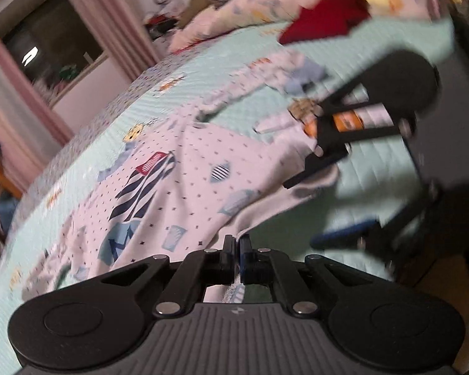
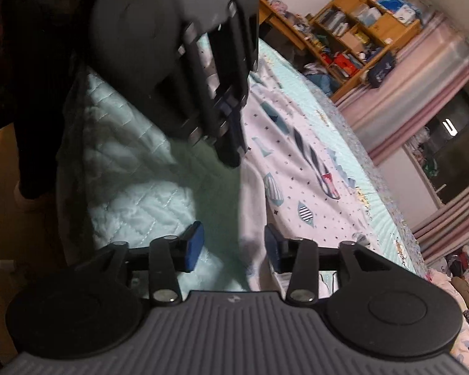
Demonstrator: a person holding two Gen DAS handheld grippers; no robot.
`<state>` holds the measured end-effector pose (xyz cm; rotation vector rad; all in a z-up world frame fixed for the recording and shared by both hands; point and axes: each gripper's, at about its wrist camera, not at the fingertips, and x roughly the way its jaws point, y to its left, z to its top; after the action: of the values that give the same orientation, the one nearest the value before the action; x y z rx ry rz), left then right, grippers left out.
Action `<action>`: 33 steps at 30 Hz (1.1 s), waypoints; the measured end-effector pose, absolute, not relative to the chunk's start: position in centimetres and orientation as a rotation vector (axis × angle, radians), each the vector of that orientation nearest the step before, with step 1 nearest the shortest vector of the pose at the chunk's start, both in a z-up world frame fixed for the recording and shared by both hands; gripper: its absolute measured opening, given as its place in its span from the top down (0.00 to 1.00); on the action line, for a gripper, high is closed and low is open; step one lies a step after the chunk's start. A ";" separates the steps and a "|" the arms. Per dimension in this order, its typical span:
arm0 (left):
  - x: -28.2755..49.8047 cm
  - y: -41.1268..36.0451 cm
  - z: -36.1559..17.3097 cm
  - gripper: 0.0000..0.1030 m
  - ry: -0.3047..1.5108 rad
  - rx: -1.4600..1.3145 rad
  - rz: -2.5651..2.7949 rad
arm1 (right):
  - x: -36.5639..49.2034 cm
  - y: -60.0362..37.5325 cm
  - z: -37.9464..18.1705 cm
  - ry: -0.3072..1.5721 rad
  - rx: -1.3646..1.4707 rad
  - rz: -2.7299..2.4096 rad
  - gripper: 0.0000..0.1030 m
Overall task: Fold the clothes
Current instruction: 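Lift the hem with both grippers and fold it over the romper body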
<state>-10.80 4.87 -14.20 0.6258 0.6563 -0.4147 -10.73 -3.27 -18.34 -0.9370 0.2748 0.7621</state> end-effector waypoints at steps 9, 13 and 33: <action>-11.1 5.2 -14.0 0.98 0.693 0.584 -0.425 | -10.0 -3.4 -18.8 0.194 -0.935 0.670 0.90; -12.1 4.9 -14.3 0.99 0.716 0.575 -0.497 | -10.6 -4.2 -17.6 0.227 -0.955 0.705 0.99; -10.9 7.9 -13.0 0.56 0.759 0.328 -0.455 | -10.6 -5.8 -18.0 0.399 -1.003 0.833 0.99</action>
<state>-10.95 7.91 -13.04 0.3276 0.7593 -0.4551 -10.65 -5.77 -18.03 -1.0028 0.3994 0.8330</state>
